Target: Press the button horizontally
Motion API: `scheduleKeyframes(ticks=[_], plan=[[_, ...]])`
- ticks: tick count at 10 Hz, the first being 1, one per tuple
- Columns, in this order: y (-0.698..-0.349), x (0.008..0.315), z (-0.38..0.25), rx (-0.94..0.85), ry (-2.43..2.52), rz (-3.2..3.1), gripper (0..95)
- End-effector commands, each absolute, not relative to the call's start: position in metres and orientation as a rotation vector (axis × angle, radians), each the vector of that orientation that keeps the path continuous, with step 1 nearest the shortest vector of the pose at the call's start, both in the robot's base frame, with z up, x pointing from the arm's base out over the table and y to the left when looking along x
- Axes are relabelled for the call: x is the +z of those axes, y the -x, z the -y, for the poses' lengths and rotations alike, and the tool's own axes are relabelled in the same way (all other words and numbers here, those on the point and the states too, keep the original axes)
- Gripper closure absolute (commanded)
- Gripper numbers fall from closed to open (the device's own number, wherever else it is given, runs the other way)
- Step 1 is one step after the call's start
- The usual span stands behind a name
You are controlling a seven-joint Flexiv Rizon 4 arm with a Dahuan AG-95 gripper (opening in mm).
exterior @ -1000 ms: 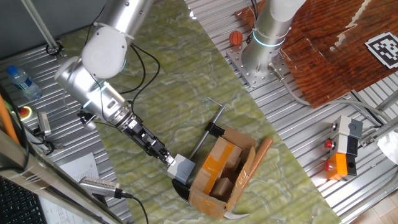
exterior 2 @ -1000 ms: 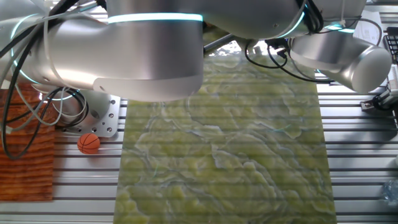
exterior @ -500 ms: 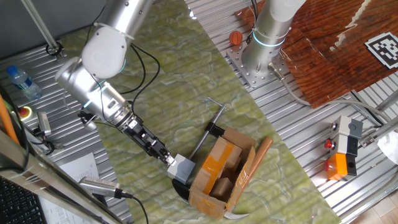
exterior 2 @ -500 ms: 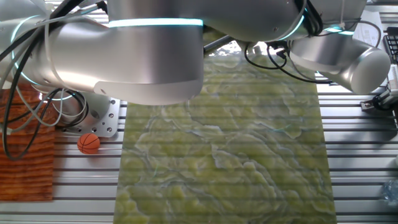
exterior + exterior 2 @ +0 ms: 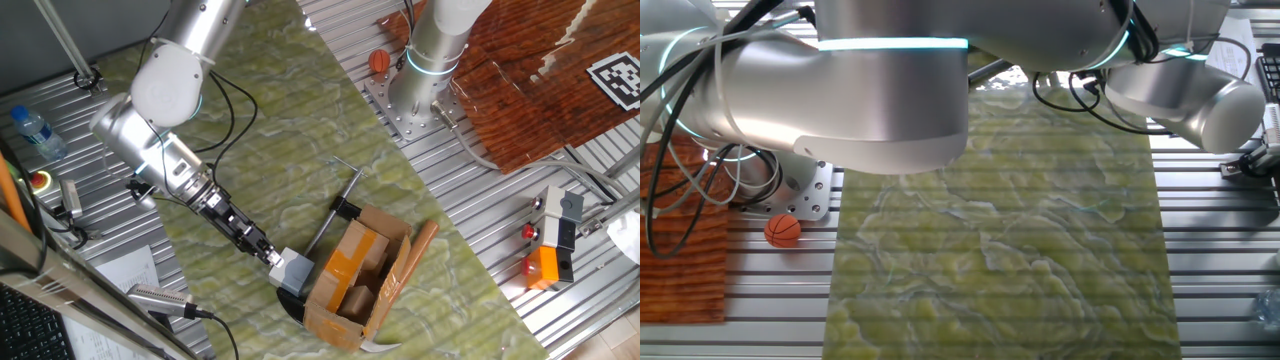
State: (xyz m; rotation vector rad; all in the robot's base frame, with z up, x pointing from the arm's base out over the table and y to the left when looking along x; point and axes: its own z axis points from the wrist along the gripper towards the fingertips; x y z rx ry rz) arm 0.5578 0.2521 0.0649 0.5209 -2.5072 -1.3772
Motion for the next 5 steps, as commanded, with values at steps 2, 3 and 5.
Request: scheduleKeyframes(ticks=[2,3,5], plan=[[-0.5579,0.0646,-0.2516,-1.367,-0.519,2.513,38.0],[-0.5579,0.0646,-0.2516,-1.366,-0.519,2.513,38.0],[-0.5579,0.0646,-0.2516,-1.346,-0.513,2.534,38.0]])
